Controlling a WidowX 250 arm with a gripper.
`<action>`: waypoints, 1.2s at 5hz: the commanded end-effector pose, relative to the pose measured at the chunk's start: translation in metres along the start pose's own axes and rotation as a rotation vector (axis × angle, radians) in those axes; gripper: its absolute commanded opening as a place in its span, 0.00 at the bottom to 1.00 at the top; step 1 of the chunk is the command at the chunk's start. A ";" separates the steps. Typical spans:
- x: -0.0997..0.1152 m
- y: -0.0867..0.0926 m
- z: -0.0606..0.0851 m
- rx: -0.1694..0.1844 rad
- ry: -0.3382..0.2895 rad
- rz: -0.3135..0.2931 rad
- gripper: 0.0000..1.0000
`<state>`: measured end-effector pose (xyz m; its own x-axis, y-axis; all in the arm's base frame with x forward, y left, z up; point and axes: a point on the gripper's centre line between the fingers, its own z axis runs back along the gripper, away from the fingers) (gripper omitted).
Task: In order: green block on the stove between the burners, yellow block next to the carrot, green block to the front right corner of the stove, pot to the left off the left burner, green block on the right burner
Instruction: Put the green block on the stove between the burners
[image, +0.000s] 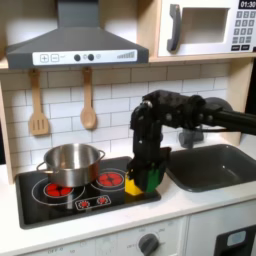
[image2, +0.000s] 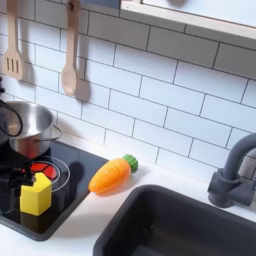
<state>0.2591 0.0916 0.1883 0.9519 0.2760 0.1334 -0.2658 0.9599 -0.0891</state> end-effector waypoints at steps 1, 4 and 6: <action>0.017 0.017 -0.020 0.024 0.036 0.049 0.00; 0.062 0.051 -0.038 0.044 0.046 0.155 0.00; 0.071 0.063 -0.053 0.053 0.068 0.187 0.00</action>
<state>0.3175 0.1712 0.1428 0.8890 0.4539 0.0598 -0.4511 0.8908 -0.0554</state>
